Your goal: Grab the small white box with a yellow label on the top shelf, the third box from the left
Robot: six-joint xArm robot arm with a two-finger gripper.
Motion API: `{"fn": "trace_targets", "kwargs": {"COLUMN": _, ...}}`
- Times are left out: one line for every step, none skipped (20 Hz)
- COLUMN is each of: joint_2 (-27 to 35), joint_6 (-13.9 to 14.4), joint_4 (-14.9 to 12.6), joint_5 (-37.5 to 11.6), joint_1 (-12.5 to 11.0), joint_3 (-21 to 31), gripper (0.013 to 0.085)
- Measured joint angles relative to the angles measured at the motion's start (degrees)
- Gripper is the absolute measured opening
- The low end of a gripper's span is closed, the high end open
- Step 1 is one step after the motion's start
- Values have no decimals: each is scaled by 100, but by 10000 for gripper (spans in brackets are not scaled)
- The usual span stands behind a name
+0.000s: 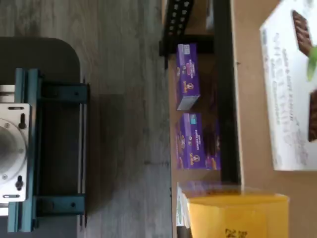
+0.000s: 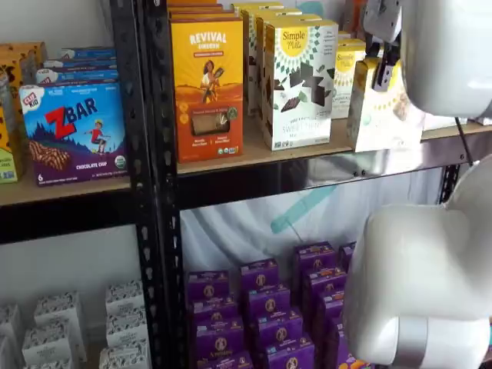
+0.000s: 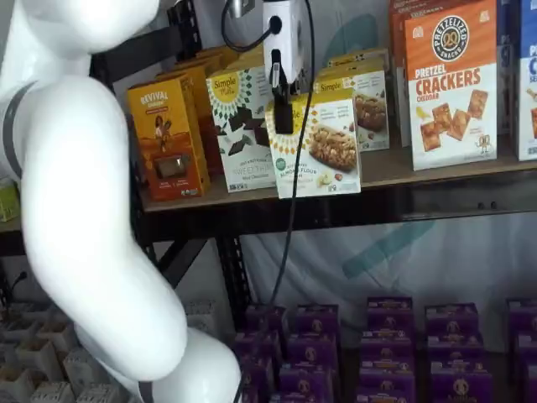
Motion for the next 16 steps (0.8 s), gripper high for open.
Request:
{"fn": "trace_targets", "kwargs": {"joint_2": -67, "joint_6": 25, "joint_4": -14, "joint_5": 36, "joint_1": 25, "joint_3": 46, "gripper": 330}}
{"fn": "trace_targets", "kwargs": {"joint_2": -140, "joint_6": 51, "joint_4": -28, "joint_5": 59, "joint_1": 53, "joint_3": 101, "gripper": 330}}
{"fn": "trace_targets", "kwargs": {"joint_2": -212, "joint_6": 77, "joint_4": -45, "joint_5": 70, "joint_1": 82, "joint_3": 158, "gripper": 330}}
{"fn": "trace_targets", "kwargs": {"joint_2": -292, "joint_6": 111, "joint_4": -71, "joint_5": 86, "joint_1": 122, "joint_3": 222, "gripper": 330}}
{"fn": "trace_targets", "kwargs": {"joint_2": -358, "joint_6": 141, "joint_4": -95, "joint_5": 102, "joint_1": 158, "joint_3": 277, "gripper": 330}}
{"fn": "trace_targets", "kwargs": {"joint_2": -443, "joint_6": 181, "joint_4": -121, "joint_5": 125, "joint_1": 204, "joint_3": 346, "gripper": 330}}
{"fn": "trace_targets", "kwargs": {"joint_2": -518, "joint_6": 217, "joint_4": -141, "joint_5": 145, "joint_1": 244, "joint_3": 407, "gripper": 330}}
{"fn": "trace_targets", "kwargs": {"joint_2": -590, "joint_6": 255, "joint_4": -161, "joint_5": 168, "joint_1": 286, "joint_3": 466, "gripper": 330}}
{"fn": "trace_targets", "kwargs": {"joint_2": -658, "joint_6": 294, "joint_4": -183, "joint_5": 190, "joint_1": 330, "joint_3": 523, "gripper": 330}}
{"fn": "trace_targets", "kwargs": {"joint_2": -737, "joint_6": 342, "joint_4": -209, "joint_5": 211, "joint_1": 384, "joint_3": 591, "gripper": 330}}
{"fn": "trace_targets", "kwargs": {"joint_2": -797, "joint_6": 382, "joint_4": -234, "joint_5": 230, "joint_1": 430, "joint_3": 643, "gripper": 330}}
{"fn": "trace_targets", "kwargs": {"joint_2": -873, "joint_6": 433, "joint_4": -258, "joint_5": 249, "joint_1": 487, "joint_3": 710, "gripper": 330}}
{"fn": "trace_targets", "kwargs": {"joint_2": -938, "joint_6": 479, "joint_4": -282, "joint_5": 273, "joint_1": 540, "joint_3": 767, "gripper": 330}}
{"fn": "trace_targets", "kwargs": {"joint_2": -988, "joint_6": 514, "joint_4": -295, "joint_5": 289, "joint_1": 577, "joint_3": 810, "gripper": 330}}
{"fn": "trace_targets", "kwargs": {"joint_2": -1046, "joint_6": 553, "joint_4": -304, "joint_5": 303, "joint_1": 618, "joint_3": 864, "gripper": 330}}
{"fn": "trace_targets", "kwargs": {"joint_2": -1099, "joint_6": 589, "joint_4": -311, "joint_5": 312, "joint_1": 655, "joint_3": 913, "gripper": 330}}
